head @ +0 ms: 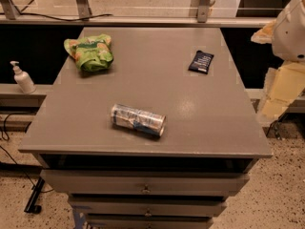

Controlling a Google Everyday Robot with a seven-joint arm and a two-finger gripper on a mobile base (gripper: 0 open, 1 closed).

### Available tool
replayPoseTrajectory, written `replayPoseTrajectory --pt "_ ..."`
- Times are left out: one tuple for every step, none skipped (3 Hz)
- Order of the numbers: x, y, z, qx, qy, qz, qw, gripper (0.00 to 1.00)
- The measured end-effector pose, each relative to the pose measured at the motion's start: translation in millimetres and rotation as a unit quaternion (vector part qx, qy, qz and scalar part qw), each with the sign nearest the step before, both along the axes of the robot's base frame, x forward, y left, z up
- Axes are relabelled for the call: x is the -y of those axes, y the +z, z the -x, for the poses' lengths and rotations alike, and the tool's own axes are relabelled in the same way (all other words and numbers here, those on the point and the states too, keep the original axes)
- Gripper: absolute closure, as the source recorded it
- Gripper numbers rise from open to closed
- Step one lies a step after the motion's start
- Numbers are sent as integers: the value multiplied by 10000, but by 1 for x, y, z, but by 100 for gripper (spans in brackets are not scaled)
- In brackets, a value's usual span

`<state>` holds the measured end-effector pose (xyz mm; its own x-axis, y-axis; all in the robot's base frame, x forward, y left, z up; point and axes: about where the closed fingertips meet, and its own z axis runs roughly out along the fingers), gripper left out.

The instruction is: Move rxbar blueberry near redbull can

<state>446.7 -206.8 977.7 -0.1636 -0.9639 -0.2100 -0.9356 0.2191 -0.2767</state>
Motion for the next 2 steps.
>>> replayPoseTrajectory --pt "-22 2 -34 213 693 87 9973 0" --pt "-44 1 -86 464 1706 262 9839 0"
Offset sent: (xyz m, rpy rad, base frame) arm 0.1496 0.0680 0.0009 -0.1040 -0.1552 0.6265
